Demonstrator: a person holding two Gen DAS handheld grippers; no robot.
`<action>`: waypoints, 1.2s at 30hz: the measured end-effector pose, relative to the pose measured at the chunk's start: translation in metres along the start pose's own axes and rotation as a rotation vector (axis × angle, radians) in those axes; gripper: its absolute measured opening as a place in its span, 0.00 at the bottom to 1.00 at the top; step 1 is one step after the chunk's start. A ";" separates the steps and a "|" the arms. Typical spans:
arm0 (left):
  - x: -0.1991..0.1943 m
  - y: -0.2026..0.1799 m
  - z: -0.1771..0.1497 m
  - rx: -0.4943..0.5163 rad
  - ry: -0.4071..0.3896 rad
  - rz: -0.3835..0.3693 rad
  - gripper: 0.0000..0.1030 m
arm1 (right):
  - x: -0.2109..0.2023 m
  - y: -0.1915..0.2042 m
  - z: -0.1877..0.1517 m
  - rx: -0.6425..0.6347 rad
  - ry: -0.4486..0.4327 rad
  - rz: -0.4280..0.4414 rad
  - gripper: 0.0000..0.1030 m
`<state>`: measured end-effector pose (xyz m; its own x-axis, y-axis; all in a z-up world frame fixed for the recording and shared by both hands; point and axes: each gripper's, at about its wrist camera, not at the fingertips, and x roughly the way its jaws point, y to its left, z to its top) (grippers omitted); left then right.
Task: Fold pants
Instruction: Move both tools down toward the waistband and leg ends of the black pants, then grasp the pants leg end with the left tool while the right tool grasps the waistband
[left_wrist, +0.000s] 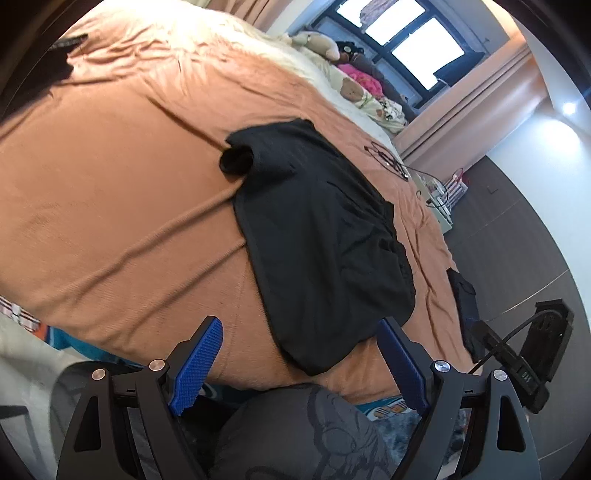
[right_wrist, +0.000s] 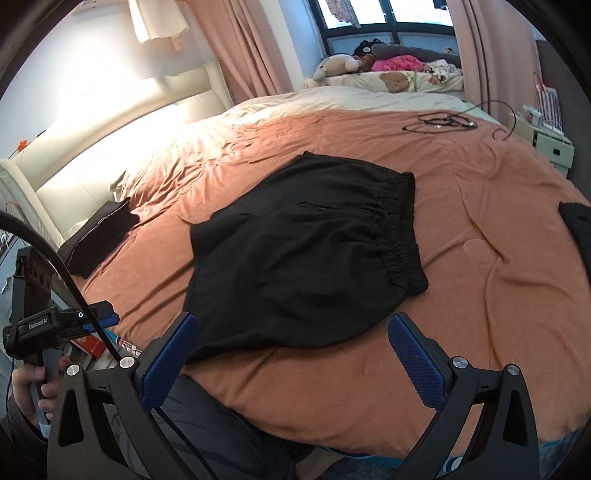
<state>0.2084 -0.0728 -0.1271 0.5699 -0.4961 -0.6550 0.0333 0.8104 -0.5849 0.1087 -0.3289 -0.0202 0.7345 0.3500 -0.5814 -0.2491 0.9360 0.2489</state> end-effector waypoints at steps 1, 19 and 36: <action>0.005 0.000 0.000 -0.004 0.014 -0.002 0.82 | 0.000 0.000 0.000 0.000 0.000 0.000 1.00; 0.072 0.030 0.000 -0.246 0.211 -0.200 0.67 | 0.054 -0.042 -0.011 0.136 0.065 0.083 0.80; 0.085 0.037 -0.006 -0.333 0.277 -0.271 0.67 | 0.088 -0.071 -0.026 0.298 0.075 0.187 0.75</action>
<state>0.2534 -0.0862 -0.2071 0.3365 -0.7752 -0.5347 -0.1392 0.5206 -0.8424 0.1751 -0.3632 -0.1090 0.6423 0.5261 -0.5574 -0.1714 0.8074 0.5645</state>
